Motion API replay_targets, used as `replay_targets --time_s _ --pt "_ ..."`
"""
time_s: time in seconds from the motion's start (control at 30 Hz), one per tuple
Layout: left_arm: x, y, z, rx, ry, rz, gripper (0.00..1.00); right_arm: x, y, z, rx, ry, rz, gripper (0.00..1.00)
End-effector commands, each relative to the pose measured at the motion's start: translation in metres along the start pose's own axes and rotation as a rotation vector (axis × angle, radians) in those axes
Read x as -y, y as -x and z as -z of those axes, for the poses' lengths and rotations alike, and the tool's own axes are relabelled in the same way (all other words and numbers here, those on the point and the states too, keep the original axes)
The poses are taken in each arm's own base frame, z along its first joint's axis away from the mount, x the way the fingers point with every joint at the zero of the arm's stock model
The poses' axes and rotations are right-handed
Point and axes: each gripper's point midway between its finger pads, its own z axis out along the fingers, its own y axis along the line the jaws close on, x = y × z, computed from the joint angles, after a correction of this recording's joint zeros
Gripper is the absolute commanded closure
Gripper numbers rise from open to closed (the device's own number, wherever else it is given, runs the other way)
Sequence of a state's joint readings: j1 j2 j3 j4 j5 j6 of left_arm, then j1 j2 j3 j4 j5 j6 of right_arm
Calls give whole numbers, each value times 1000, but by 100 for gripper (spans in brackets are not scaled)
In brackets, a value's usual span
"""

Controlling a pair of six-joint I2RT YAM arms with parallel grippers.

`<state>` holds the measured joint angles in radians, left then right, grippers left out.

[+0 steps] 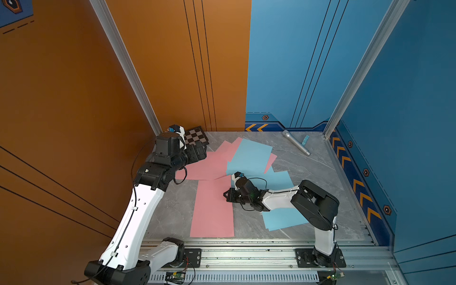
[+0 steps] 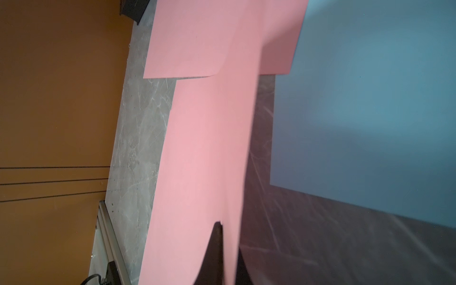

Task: Sort the scattered colored papers by color
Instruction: Place the colored paper at the center of the board.

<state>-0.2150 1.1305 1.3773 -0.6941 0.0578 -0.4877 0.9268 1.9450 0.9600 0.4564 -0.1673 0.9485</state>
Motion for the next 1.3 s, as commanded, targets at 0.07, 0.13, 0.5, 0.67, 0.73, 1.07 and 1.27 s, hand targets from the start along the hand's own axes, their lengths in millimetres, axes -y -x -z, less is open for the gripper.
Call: replay_targets --time_s 0.07,0.13,0.5,0.67,0.73,1.07,1.27 --pt "5 -4 -8 -12 -28 3 2 -3 10 -4 66 9 -37 100" --pt "5 -4 -8 -13 -27 1 2 -3 10 -7 66 7 -42 100" --pt "6 -7 -11 -25 -30 -4 2 -7 13 4 86 -26 -17 61" --pt "11 -11 -17 -48 -37 -22 2 -12 25 20 92 -38 4 41" --pt "16 -14 -22 -63 -47 -37 2 -11 33 31 103 -68 24 36" --pt "64 -45 -101 -222 -132 -152 2 65 115 115 188 -301 0 13" --pt "91 -66 -181 -336 -204 -240 2 124 167 142 219 -368 -98 5"
